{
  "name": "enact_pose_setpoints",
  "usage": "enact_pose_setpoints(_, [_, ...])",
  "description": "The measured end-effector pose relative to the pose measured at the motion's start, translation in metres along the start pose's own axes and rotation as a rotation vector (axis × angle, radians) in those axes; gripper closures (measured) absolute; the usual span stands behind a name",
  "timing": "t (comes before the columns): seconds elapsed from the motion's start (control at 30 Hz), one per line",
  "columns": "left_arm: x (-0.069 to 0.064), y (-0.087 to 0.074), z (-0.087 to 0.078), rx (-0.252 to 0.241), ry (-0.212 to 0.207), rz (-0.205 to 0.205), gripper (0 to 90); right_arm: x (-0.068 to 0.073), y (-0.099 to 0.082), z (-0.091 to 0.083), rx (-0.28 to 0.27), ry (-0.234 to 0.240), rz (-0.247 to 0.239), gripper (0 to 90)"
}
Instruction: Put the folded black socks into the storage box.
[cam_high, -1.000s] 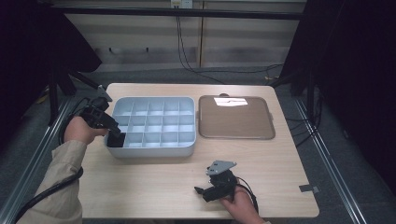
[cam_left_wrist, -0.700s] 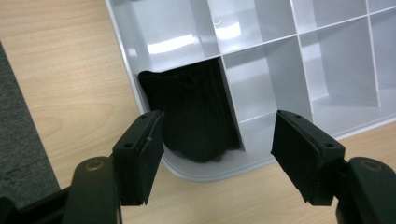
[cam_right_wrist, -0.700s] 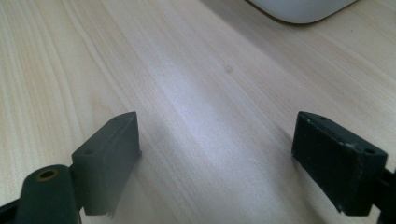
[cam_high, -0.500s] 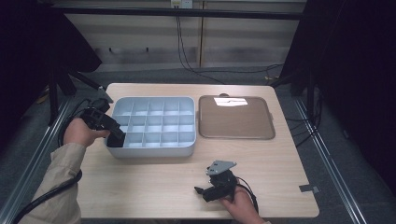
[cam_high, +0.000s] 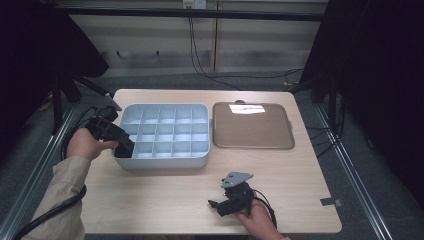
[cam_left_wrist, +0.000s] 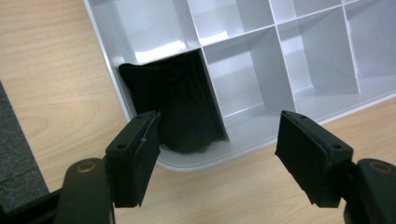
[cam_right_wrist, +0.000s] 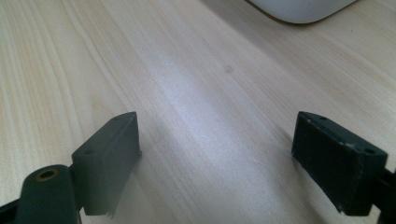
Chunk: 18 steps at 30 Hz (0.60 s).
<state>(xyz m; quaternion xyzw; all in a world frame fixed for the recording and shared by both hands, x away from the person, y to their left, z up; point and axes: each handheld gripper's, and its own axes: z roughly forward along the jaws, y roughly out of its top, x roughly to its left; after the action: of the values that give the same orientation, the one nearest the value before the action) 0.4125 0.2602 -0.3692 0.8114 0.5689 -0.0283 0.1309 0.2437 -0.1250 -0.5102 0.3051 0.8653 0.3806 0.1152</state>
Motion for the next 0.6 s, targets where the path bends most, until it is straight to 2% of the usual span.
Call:
enact_pose_setpoints(0.27, [0.000,-0.006,0.001,-0.010,-0.014,-0.003,28.9,0.000,0.000,0.000,0.001,-0.004,-0.001,14.8])
enact_pose_setpoints(0.5, [0.000,-0.014,0.002,-0.006,-0.016,0.020,27.5,0.000,0.000,0.000,-0.001,0.000,-0.001,14.8])
enact_pose_setpoints(0.6, [0.000,-0.016,0.001,-0.011,-0.031,0.019,25.7,0.000,0.000,0.000,0.000,-0.004,-0.001,14.8])
